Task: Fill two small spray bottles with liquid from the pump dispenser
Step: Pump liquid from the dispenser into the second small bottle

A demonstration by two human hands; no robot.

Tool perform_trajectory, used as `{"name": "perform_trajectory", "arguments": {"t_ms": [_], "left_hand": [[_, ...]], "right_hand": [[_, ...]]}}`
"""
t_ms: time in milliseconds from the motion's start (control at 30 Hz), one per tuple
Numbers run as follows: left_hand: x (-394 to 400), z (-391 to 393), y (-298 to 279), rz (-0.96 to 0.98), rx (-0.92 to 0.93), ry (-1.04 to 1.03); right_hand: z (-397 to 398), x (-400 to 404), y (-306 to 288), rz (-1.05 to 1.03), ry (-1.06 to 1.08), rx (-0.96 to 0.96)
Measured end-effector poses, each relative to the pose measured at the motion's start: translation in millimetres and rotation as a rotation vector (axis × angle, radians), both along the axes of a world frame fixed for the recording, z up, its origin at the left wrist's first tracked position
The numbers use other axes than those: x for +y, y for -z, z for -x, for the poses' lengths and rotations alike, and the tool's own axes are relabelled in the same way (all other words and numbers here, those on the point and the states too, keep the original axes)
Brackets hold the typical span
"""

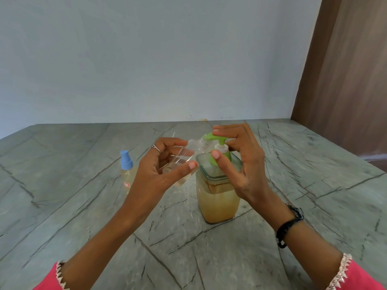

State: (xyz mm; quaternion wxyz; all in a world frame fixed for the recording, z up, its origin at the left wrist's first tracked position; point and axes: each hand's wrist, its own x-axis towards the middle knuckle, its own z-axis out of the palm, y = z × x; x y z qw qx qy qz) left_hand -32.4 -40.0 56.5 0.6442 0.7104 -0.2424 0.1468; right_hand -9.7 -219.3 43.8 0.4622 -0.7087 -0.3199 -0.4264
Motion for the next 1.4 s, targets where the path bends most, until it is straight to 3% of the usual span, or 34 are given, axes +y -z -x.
{"name": "perform_trajectory", "arguments": {"t_ms": [300,700,1400], "left_hand": [[0,-2,2,-0.008,0.023,-0.005],[-1,-1,1,0.004,0.009,0.001],[0,-1,2,0.008,0.022,0.015]], "right_hand": [[0,2,-1,-0.05,0.04,-0.018],[3,-1,8,0.051,0.014,0.017],[2,3,1,-0.045,0.046,-0.013]]}}
